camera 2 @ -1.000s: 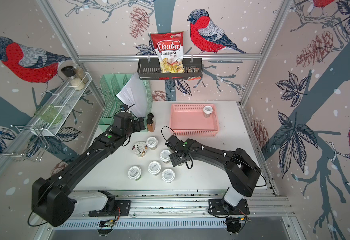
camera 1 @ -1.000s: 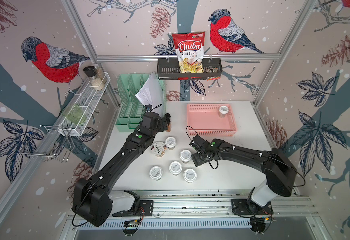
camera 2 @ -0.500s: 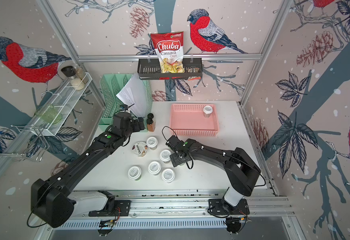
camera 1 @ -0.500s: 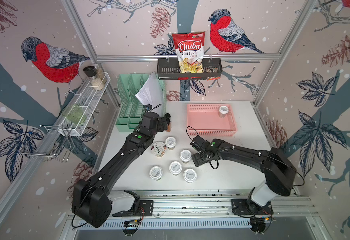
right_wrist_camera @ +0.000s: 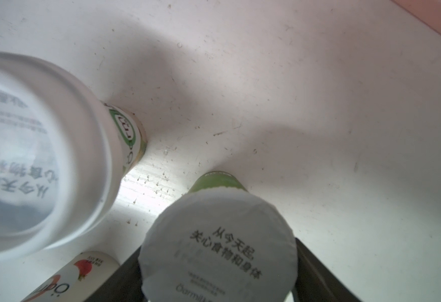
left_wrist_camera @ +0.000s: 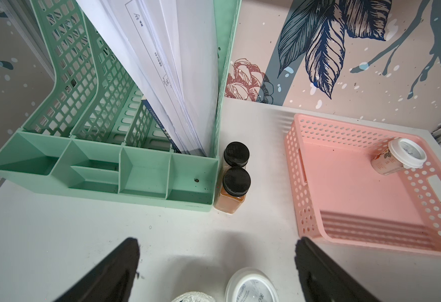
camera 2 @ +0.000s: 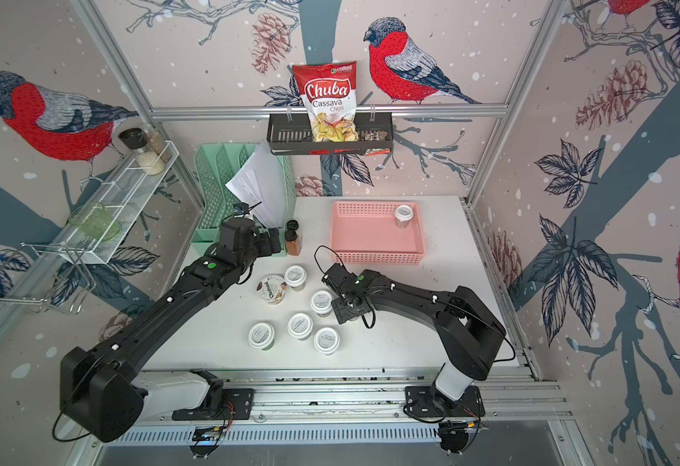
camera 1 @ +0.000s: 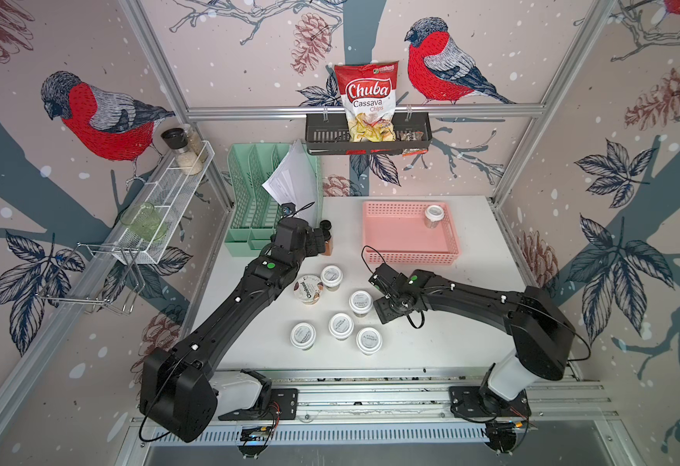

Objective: Put the yogurt in the basket
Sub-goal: Pick up the yogurt from the center of the board, then place the yogurt in the basket.

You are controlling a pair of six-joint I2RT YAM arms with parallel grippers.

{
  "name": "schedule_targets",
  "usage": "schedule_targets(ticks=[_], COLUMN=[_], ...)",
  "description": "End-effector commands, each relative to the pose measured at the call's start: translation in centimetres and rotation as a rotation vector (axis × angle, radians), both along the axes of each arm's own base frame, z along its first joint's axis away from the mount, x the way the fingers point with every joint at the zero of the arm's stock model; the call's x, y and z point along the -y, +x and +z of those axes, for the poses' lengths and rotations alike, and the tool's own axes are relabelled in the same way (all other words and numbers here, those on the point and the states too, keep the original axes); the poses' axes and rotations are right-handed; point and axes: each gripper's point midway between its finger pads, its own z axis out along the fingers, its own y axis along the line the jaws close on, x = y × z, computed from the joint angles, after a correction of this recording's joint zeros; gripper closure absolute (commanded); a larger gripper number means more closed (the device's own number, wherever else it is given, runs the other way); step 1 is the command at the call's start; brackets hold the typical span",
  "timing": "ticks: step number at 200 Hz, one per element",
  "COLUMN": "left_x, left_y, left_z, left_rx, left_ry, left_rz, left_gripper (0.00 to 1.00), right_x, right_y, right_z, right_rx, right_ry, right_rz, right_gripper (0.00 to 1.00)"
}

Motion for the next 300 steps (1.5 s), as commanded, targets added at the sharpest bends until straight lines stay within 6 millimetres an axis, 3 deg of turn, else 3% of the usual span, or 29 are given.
schedule_targets(ticks=[1,103,139,165,197,229,268,300], left_x=[0.1,0.1,0.2,0.1,0.1,0.1,0.2,0.2], left_y=[0.1,0.0,-0.1,-0.2,-0.3,-0.4,-0.4,-0.4], left_z=[0.3,0.5,0.6,0.8,1.1,1.3,1.3,1.2], left_rx=[0.014,0.018,0.022,0.026,0.036,0.049,0.052,0.05], left_ry=[-0.003,-0.006,-0.008,-0.011,-0.015,-0.023,-0.027,-0.03], left_rz=[-0.004,-0.007,-0.008,-0.008,-0.008,-0.011,-0.015,-0.016], left_gripper=[0.04,0.04,0.04,0.04,0.04,0.04,0.04,0.04], right_x=[0.2,0.4,0.6,1.1,2.0,3.9,6.4,8.6], right_y=[0.2,0.3,0.8,1.9,5.1,10.0,16.5,21.3], right_z=[0.5,0.8,1.8,3.6,7.2,10.6,12.7,12.9], right_rx=[0.02,0.022,0.023,0.036,0.082,0.146,0.2,0.217], right_ry=[-0.011,-0.018,-0.03,-0.034,-0.01,0.042,0.091,0.096], right_rz=[0.006,0.005,0.007,-0.001,-0.054,-0.153,-0.272,-0.344], right_gripper=[0.21,0.25,0.25,0.25,0.25,0.24,0.24,0.24])
